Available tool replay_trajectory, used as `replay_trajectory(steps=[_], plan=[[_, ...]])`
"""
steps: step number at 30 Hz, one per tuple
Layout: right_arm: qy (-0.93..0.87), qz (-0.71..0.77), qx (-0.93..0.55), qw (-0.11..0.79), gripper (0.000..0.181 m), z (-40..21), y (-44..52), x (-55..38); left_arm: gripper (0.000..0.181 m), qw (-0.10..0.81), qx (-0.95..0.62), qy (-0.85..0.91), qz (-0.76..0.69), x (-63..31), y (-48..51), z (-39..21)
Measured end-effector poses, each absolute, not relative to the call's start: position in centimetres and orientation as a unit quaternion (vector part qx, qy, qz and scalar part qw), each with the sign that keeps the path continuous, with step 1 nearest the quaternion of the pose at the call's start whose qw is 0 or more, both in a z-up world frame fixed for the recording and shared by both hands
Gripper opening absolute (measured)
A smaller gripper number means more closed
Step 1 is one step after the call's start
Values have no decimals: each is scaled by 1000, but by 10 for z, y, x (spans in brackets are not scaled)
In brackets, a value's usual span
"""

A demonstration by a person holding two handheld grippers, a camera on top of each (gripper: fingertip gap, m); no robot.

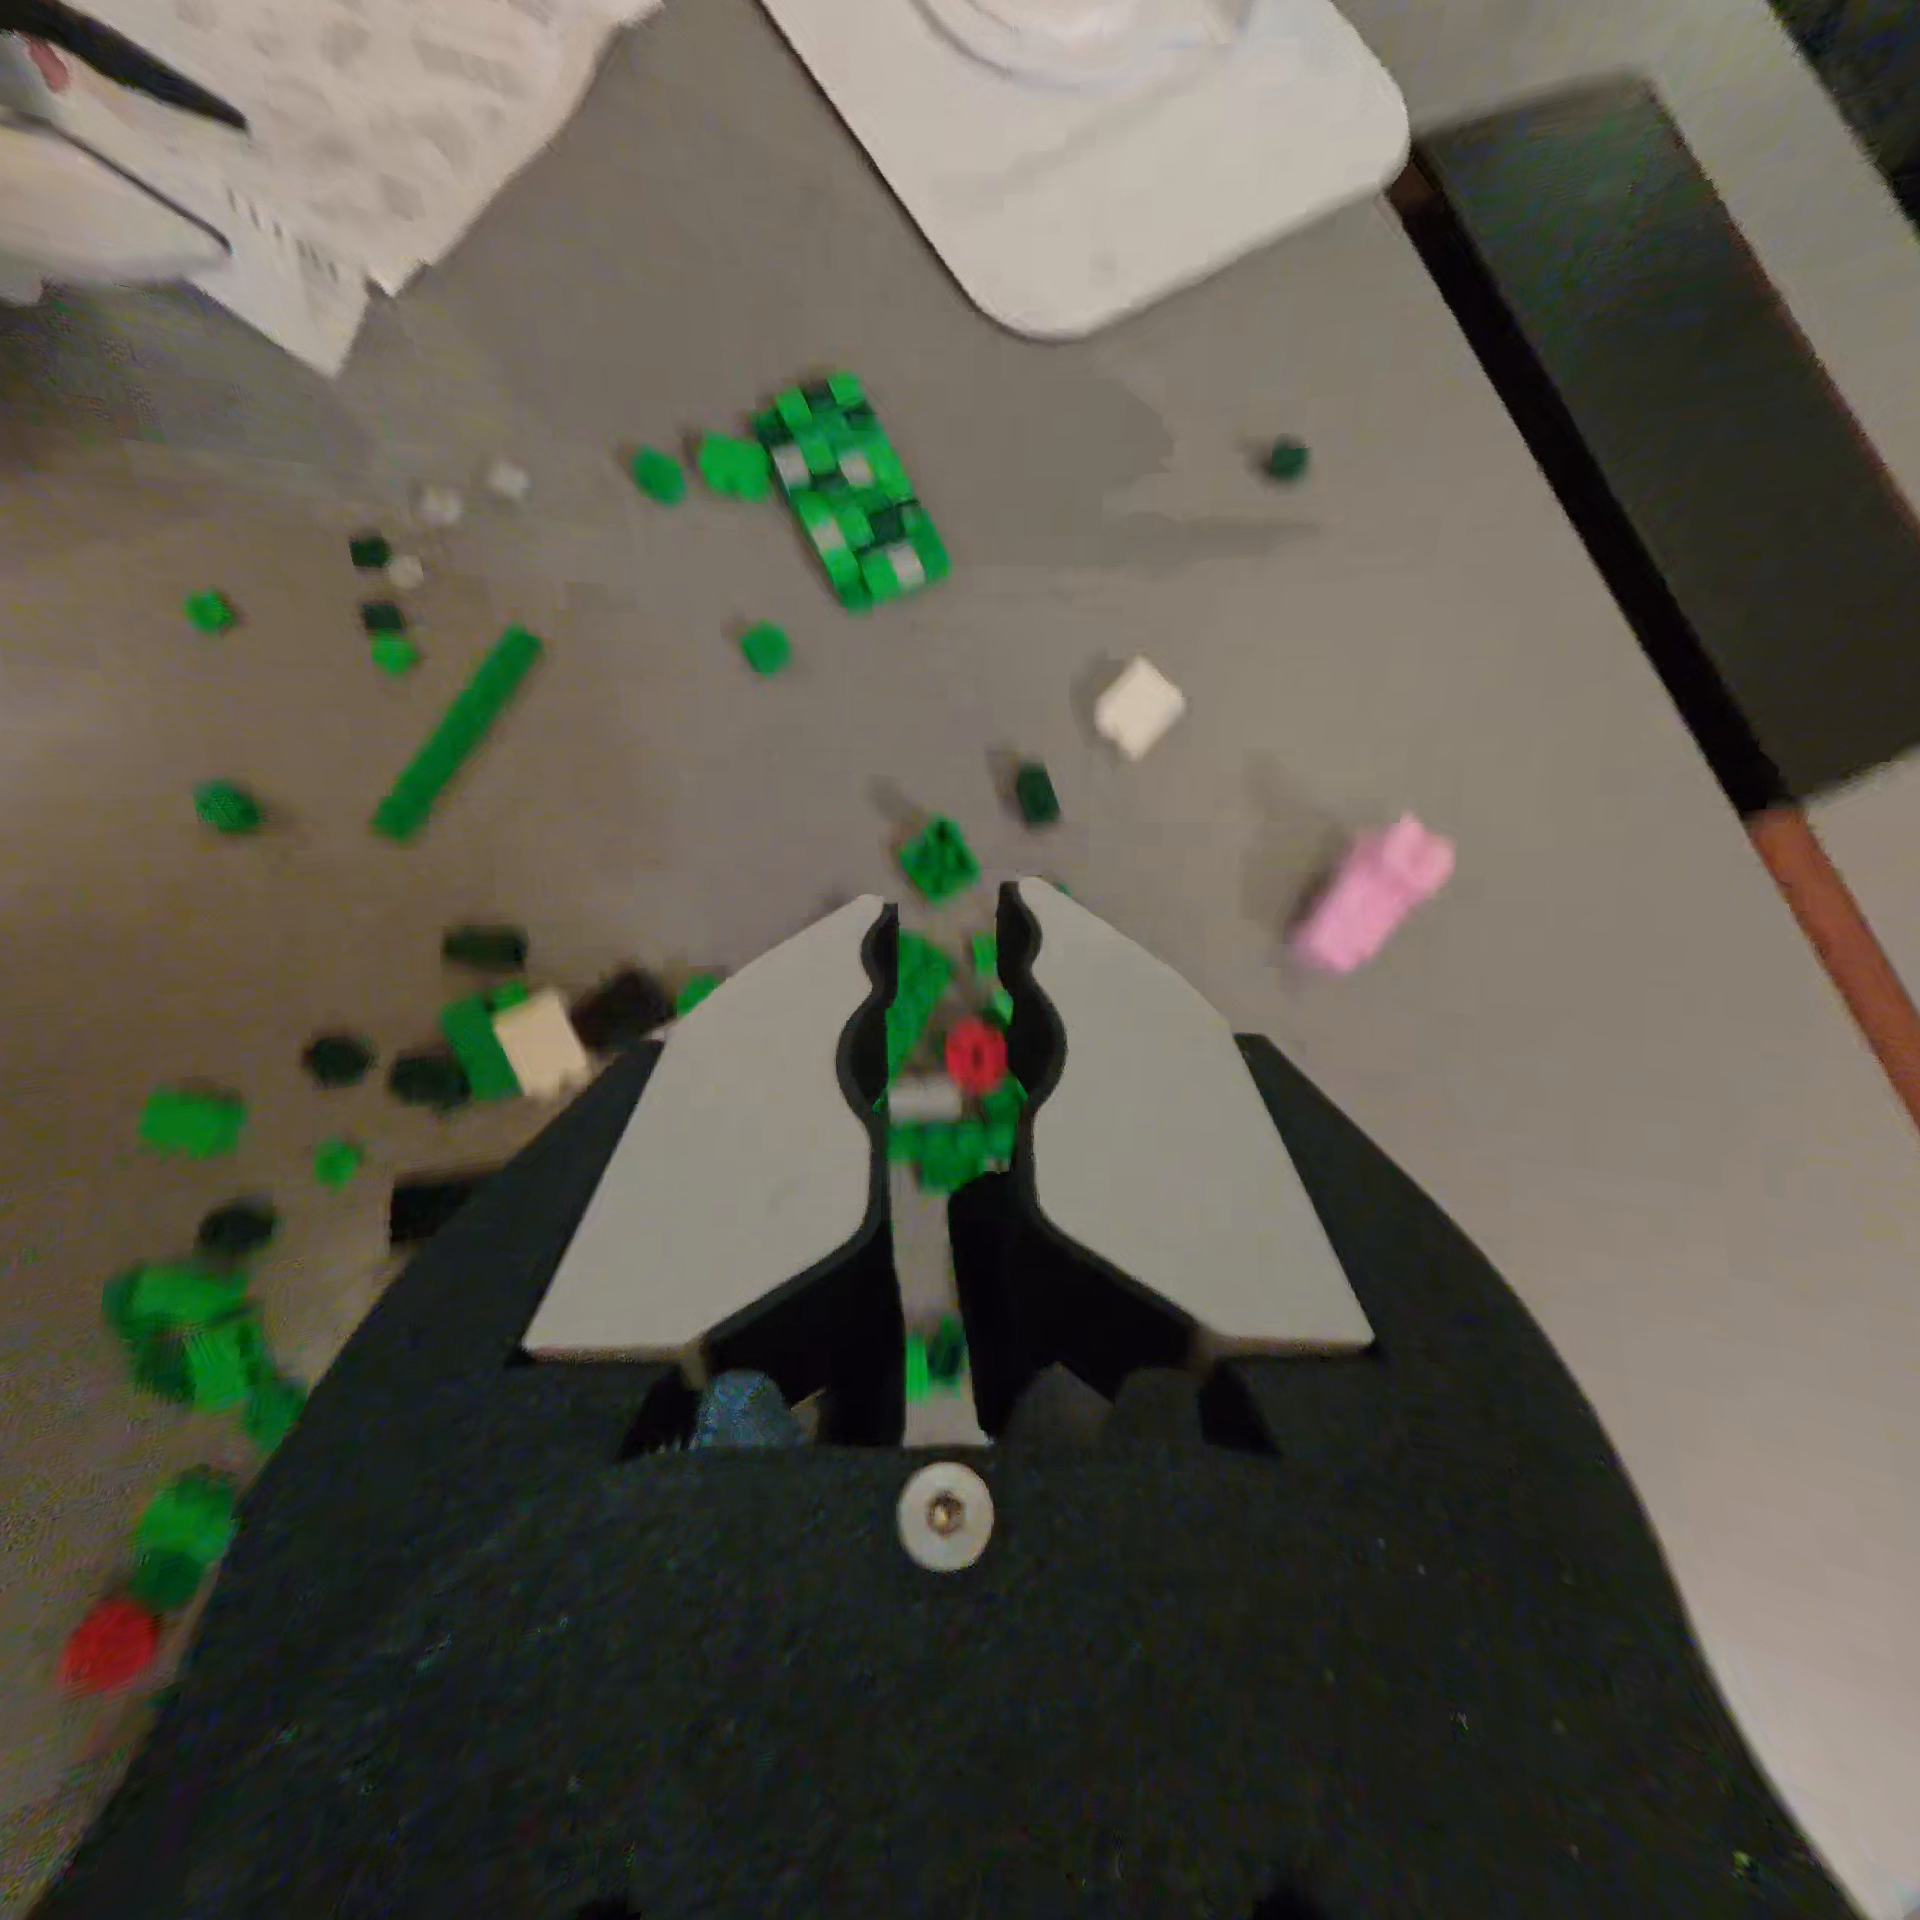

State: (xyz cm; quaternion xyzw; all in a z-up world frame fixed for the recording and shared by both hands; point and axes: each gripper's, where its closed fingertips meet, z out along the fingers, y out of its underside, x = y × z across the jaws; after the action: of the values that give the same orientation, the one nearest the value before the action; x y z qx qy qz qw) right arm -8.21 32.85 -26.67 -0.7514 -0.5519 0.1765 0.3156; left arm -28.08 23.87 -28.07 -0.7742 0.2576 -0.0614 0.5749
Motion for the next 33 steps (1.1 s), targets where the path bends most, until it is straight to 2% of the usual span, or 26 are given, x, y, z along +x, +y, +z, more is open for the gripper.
replay_trajectory(steps=[3,5,8,12,16,24,29,33], plan=[[-541,150,-778,281,14,-276,326,-27,23,570,-777,260,-60,-280,239,-282],[-530,132,-797,260,5,-286,325,4,23,567,-778,263,-61,-278,238,-284],[-498,144,-818,249,3,-297,321,29,20,563,-778,270,-61,-276,237,-285],[-518,123,-819,212,6,-321,311,45,18,567,-774,274,-66,-274,236,-284],[-553,147,-803,164,17,-330,284,49,17,571,-772,268,-78,-275,236,-281],[-577,178,-770,206,19,-320,260,39,17,556,-777,282,-85,-269,234,-286],[-606,216,-728,237,8,-310,241,-2,16,549,-778,296,-76,-266,233,-289],[-646,199,-705,213,6,-317,228,-19,15,548,-778,298,-77,-265,233,-289]])
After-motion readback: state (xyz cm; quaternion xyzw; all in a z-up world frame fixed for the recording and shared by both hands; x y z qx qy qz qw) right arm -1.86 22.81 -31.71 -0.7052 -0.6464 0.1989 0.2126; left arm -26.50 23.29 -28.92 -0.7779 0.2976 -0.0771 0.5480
